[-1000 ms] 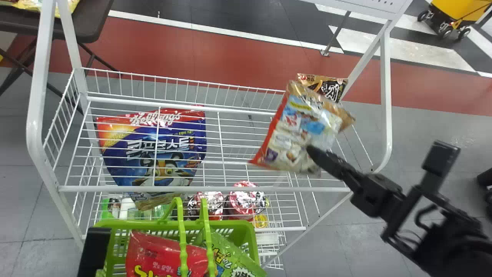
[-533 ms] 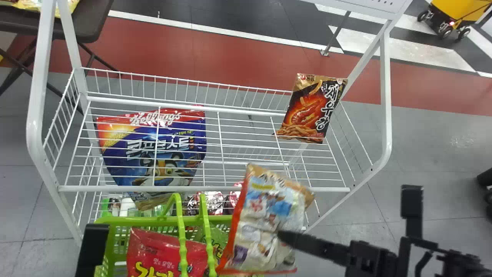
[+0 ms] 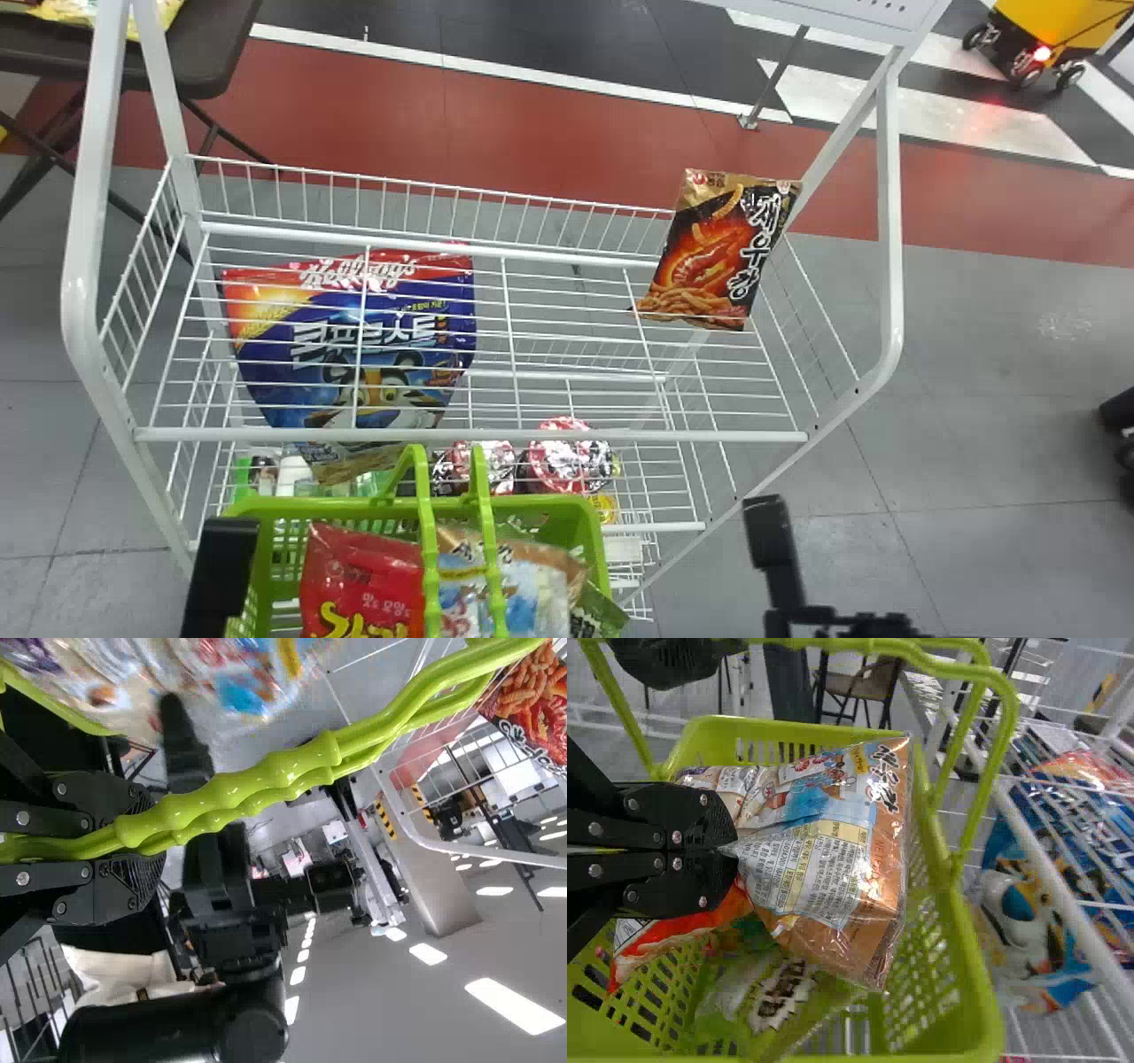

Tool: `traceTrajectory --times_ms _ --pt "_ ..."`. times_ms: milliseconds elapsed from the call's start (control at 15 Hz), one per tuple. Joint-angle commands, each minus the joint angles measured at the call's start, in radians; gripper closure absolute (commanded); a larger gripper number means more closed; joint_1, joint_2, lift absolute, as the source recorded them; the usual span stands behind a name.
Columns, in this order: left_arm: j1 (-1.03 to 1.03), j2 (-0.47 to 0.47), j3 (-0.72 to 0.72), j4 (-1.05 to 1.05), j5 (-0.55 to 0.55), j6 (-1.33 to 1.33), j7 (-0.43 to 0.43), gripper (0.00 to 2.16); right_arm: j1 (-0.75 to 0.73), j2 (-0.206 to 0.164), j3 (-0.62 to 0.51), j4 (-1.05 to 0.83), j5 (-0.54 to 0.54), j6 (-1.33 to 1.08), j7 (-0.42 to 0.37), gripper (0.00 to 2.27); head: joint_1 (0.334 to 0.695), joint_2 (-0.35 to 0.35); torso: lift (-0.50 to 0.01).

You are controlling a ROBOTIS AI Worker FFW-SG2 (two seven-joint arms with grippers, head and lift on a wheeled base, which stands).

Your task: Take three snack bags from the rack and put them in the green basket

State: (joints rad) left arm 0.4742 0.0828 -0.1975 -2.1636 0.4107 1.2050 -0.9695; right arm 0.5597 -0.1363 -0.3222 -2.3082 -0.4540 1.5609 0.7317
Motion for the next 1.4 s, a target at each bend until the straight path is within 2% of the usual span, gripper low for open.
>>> traceTrajectory --times_ms 0,67,133,200,600,667,800,867,1000,1133,1200,1333 --pt "0.006 0.0 0.0 -0.005 -0.001 0.0 0.0 1.22 -0.004 0.0 0.025 0.019 0.011 0.011 -0.023 1.85 0.695 -0.35 -0.007" --pt "0.006 0.0 0.0 -0.005 -0.001 0.0 0.0 1.22 0.002 0.0 0.015 0.012 0.009 0.011 -0.04 1.09 0.695 -0.35 -0.007" --pt "0.007 0.0 0.0 -0.005 -0.001 0.0 -0.002 1.22 0.005 0.0 0.005 0.003 0.008 0.011 -0.052 0.1 0.695 -0.35 -0.007" --pt "0.007 0.002 0.0 -0.005 -0.001 0.0 -0.002 1.22 0.008 0.0 -0.011 -0.01 0.005 0.011 -0.052 0.0 0.695 -0.35 -0.007" --pt "0.011 0.0 0.001 -0.012 -0.003 0.0 -0.002 1.22 0.066 0.007 -0.087 -0.198 -0.011 0.011 -0.034 0.08 0.695 -0.35 -0.007" --pt "0.011 0.0 0.003 -0.013 -0.003 0.0 0.0 1.22 0.086 0.03 -0.1 -0.215 -0.011 0.011 -0.037 0.09 0.695 -0.35 -0.007" --pt "0.015 0.0 0.007 -0.013 -0.003 0.0 0.0 1.22 0.152 0.093 -0.109 -0.22 -0.009 -0.414 -0.051 0.09 0.695 -0.35 -0.007" --pt "0.015 0.0 0.009 -0.013 -0.003 0.0 0.0 1.22 0.183 0.103 -0.1 -0.218 -0.002 -0.632 -0.058 0.09 0.695 -0.35 -0.007" --pt "0.017 0.0 0.007 -0.012 -0.003 -0.003 0.0 1.22 0.201 0.133 -0.075 -0.218 0.017 -0.859 -0.089 0.09 0.695 -0.35 -0.007" --pt "0.017 0.0 0.009 -0.009 -0.003 -0.003 0.003 1.22 0.247 0.137 0.002 -0.224 0.083 -1.108 -0.182 0.09 0.695 -0.35 -0.007" --pt "0.015 0.002 0.012 -0.009 -0.003 0.0 0.002 1.22 0.261 0.137 0.052 -0.235 0.139 -1.154 -0.227 0.09 0.695 -0.35 -0.007" --pt "0.014 0.006 0.016 -0.005 0.004 0.0 0.0 1.22 0.276 0.137 0.123 -0.218 0.187 -1.221 -0.345 0.13 0.695 -0.35 -0.007"
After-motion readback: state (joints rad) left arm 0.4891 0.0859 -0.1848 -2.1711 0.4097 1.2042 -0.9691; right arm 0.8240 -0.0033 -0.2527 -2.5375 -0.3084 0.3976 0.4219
